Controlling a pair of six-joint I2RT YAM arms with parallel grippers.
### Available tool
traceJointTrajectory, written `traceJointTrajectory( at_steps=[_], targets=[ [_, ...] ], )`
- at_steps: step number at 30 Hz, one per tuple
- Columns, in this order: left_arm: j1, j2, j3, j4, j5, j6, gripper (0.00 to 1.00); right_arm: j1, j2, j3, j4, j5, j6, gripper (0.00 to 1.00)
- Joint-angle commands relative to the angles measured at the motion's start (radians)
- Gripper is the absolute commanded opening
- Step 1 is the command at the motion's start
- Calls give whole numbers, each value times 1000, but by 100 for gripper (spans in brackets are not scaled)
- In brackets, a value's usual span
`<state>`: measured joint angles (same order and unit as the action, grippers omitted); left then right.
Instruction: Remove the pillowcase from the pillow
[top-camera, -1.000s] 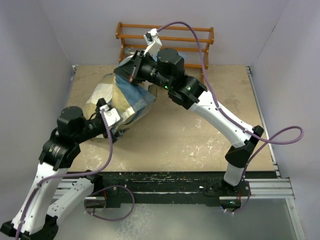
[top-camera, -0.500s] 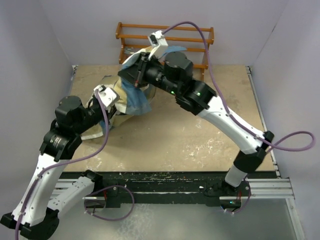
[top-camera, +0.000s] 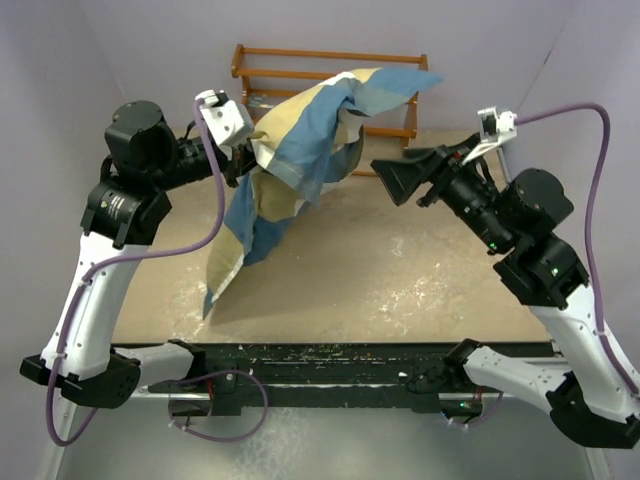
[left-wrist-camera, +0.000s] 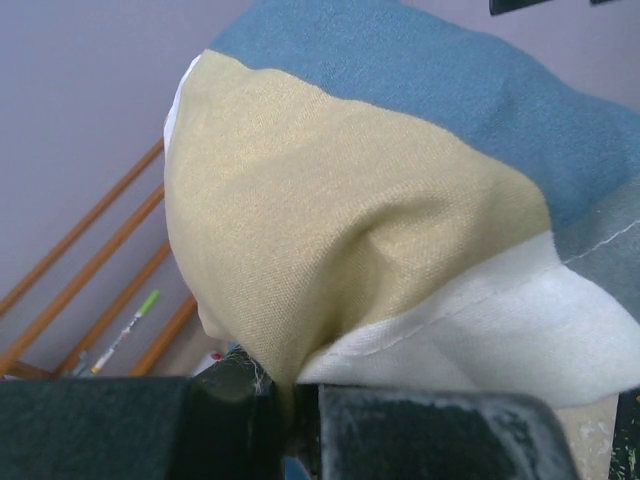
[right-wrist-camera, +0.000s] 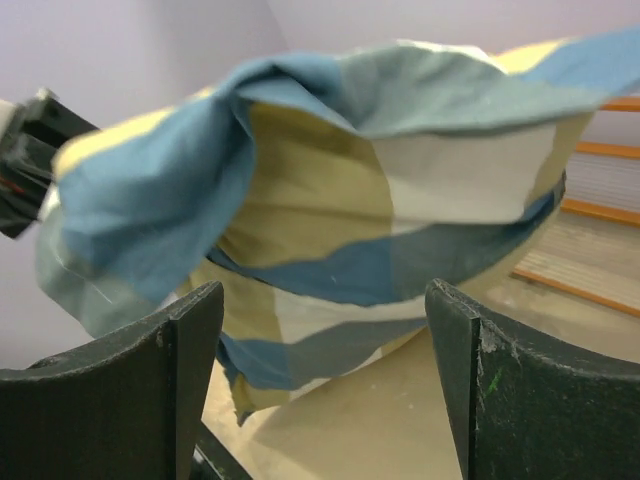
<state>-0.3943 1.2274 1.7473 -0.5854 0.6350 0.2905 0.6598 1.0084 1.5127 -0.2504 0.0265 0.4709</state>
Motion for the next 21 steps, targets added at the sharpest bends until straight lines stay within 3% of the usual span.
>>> traceJointTrajectory(
  at_steps=[1, 6, 14, 21],
  targets=[
    [-2, -36, 113, 148, 87, 29, 0, -16, -26, -73, -18, -15, -114, 85],
    [-2, -104, 121, 57, 105, 40, 0, -96, 41, -126, 45, -136, -195, 89],
    [-3, -224, 128, -186, 84, 111, 0, -253, 217, -169, 359, -457, -280, 93],
    [-2, -279, 130, -349, 7, 177, 0, -276, 311, -153, 523, -559, -294, 94]
  ],
)
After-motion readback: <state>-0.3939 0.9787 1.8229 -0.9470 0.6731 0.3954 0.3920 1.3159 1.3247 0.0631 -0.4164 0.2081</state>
